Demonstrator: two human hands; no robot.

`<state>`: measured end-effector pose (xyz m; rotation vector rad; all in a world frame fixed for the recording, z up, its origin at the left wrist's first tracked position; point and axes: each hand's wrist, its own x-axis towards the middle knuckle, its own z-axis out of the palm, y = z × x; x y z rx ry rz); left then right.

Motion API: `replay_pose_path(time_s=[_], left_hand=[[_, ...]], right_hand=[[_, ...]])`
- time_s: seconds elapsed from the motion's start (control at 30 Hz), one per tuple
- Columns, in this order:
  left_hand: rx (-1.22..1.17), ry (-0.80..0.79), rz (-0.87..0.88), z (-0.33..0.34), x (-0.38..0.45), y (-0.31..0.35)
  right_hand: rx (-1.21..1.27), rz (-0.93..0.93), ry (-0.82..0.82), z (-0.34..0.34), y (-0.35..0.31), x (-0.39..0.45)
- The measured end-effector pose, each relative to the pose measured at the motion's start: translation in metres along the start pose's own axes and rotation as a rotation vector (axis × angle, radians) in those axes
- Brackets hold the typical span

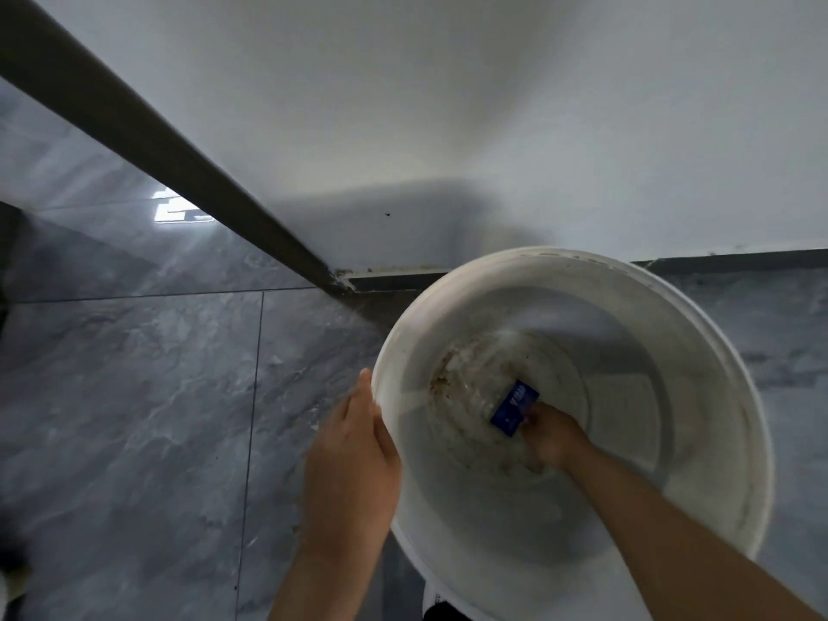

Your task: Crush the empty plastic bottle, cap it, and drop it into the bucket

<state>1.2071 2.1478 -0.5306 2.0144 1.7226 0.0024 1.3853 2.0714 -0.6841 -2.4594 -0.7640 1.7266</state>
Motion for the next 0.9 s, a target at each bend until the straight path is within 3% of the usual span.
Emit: replay_pose_path(time_s=[0.17,0.33,0.63,0.9], left_hand=[[-0.05,-0.07,-0.062,-0.006,-0.003,0.002],[-0.033,-0.253,-0.062,-0.035,0.0,0.014],[-0.145,-0.244,0.105,-0.126,-0.05,0.062],[-0.186,-0.197,0.062,-0.22,-0.111,0.094]], right_hand=[[0.122,0.019,-0.001,-0.02,-0.012,-0.07],[0.179,-0.023,0.037,-0.058,-0.028,-0.142],[0.327,-0.059,0.054,-0.121,-0.048,-0.262],[0.381,-0.114,0.109,-0.157,-0.06,-0.382]])
